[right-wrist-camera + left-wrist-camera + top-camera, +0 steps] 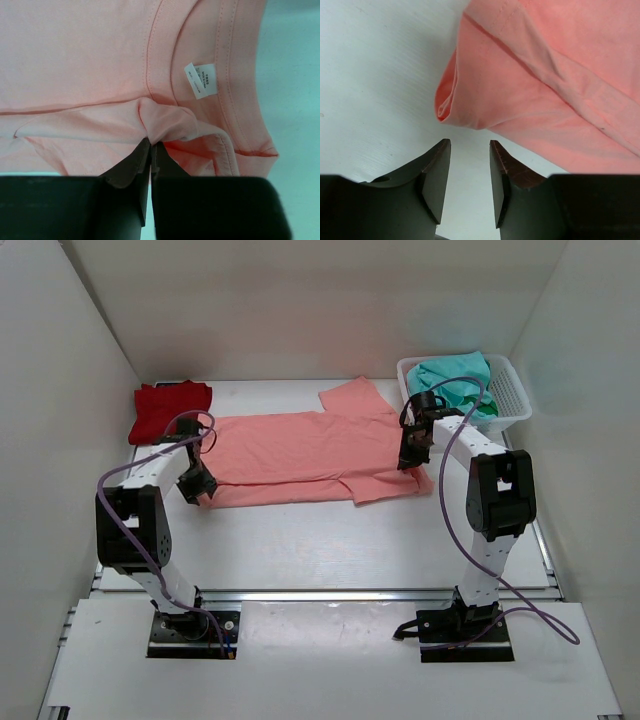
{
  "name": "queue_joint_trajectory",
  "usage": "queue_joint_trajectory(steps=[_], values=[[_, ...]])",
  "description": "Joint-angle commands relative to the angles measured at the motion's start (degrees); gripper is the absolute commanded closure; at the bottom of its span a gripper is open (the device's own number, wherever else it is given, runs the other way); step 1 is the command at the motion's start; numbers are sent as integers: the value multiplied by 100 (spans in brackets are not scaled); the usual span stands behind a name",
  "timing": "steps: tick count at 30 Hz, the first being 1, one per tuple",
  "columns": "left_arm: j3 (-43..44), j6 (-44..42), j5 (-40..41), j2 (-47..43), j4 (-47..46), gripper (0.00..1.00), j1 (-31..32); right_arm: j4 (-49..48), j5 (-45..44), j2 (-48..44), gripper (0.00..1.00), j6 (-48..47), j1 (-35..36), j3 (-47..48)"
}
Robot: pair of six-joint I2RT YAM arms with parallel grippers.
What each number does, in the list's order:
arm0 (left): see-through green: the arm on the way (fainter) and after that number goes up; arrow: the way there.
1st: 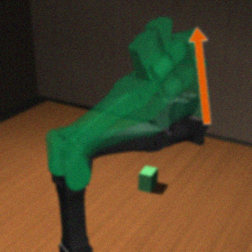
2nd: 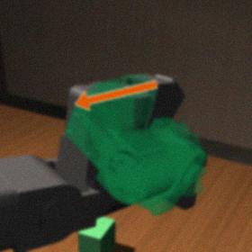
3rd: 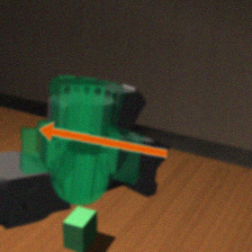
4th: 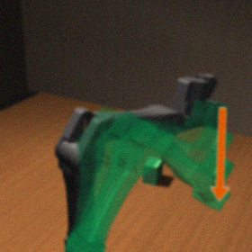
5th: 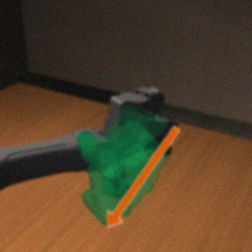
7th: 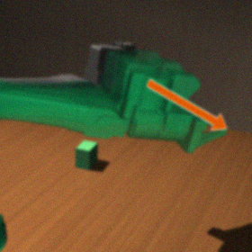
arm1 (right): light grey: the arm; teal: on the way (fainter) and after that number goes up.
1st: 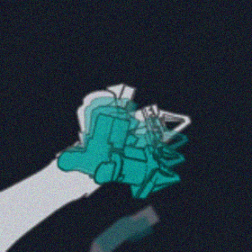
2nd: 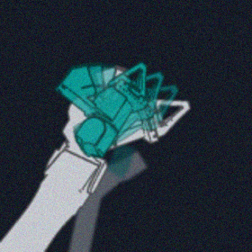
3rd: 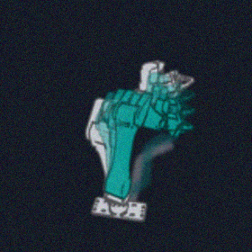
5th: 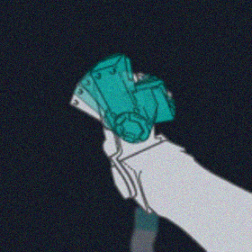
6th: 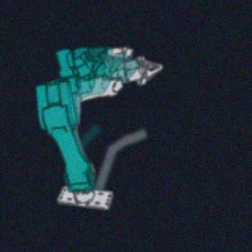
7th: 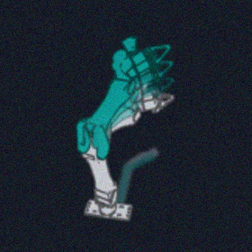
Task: Fold and stack the t-shirts
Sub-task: Fold the flattened tshirt in 1/3 of the way
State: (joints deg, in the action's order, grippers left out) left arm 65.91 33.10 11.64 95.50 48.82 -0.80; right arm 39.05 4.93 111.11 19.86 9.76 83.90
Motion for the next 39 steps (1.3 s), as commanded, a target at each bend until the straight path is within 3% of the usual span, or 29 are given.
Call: queue_joint_trajectory(steps=[1,10,15,17,18,20,29,32,35,36,38,39], values=[[-235,48,119,-137,-153,52,176,-46,-115,-142,100,0,26,136],[-220,48,857,223,-470,56,159,-73,-106,-151,100,-26,0,57],[-96,-84,1059,303,-513,79,80,-99,-107,-204,100,-35,-61,-14],[-140,-67,999,241,-566,72,97,-117,-124,-239,100,-52,-62,-14],[-166,-76,1007,197,-592,59,80,-91,-115,-230,100,-43,-79,-31],[-245,-50,1016,135,-610,50,80,-125,-124,-247,100,-35,-62,-58],[-368,-6,1121,82,-733,43,89,-143,-97,-291,100,-52,-62,-137],[-412,-5,1331,187,-830,45,80,-143,-72,-248,100,-52,-62,-102],[-316,12,1437,319,-786,59,98,-125,-71,-239,100,-43,-88,-67],[-316,38,1464,372,-786,81,115,-134,-62,-230,100,-61,-80,-67],[-272,38,1490,355,-742,100,98,-90,-62,-195,100,-61,-79,-67],[-289,12,1482,329,-716,100,97,-116,-106,-230,100,-43,-79,-84]])
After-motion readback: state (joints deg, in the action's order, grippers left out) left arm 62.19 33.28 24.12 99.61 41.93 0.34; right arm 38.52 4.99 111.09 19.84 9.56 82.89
